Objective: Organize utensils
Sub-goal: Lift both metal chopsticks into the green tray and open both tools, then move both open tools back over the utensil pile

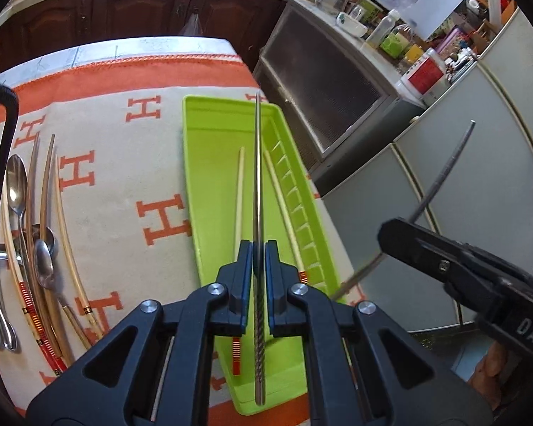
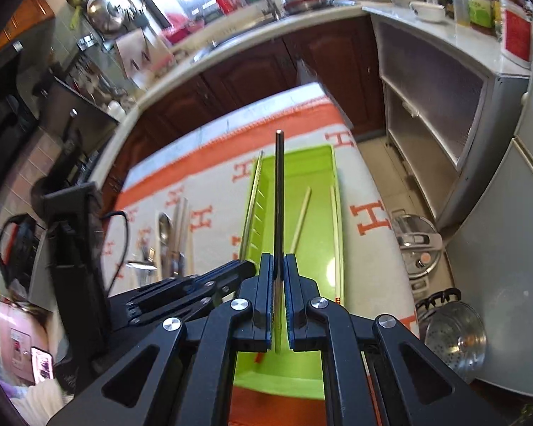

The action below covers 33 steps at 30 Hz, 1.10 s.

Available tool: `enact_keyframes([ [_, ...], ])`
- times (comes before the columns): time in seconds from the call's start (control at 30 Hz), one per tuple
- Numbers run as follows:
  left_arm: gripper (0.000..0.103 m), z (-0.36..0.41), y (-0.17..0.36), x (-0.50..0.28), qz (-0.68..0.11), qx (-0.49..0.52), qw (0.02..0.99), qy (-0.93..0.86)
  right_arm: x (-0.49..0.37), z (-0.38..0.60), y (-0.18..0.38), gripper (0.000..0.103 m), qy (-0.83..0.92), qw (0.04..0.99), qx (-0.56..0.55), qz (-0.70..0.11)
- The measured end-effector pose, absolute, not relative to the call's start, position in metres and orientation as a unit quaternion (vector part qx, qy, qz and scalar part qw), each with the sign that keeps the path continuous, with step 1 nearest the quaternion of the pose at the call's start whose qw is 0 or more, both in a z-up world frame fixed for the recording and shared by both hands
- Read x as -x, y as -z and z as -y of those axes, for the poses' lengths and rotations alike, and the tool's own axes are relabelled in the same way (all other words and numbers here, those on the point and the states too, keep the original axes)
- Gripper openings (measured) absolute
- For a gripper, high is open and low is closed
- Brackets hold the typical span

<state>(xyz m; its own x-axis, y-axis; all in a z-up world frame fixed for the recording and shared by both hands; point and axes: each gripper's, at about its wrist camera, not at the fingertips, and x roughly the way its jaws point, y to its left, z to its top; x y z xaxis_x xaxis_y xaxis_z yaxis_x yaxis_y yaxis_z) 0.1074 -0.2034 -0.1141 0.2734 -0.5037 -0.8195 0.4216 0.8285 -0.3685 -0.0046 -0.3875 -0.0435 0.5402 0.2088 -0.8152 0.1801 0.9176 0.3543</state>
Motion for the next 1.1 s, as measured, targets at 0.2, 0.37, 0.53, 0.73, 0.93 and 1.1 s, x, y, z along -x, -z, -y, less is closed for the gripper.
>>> enact_keyframes([
  [0.2,0.005,0.193,0.122,-0.114,-0.539,0.027,0.798,0.270,-0.044,0.367,0.094,0.015,-0.013,0.833,-0.189,-0.520],
  [0.37,0.017,0.166,0.119,-0.110,-0.538,0.006,0.810,0.234,-0.064,0.352,0.112,0.050,-0.017,0.837,-0.177,-0.517],
  [0.53,0.033,0.129,0.114,-0.102,-0.528,-0.003,0.826,0.198,-0.070,0.336,0.114,0.050,-0.030,0.836,-0.176,-0.518],
  [0.73,0.034,0.097,0.104,-0.092,-0.518,0.001,0.836,0.181,-0.054,0.322,0.102,0.050,-0.042,0.839,-0.184,-0.510],
  [0.93,0.034,0.082,0.089,-0.078,-0.497,-0.001,0.851,0.171,-0.035,0.300,0.096,0.050,-0.058,0.841,-0.172,-0.510],
  [1.1,0.034,0.071,0.080,-0.066,-0.482,-0.017,0.862,0.155,-0.023,0.278,0.088,0.050,-0.073,0.844,-0.156,-0.509],
])
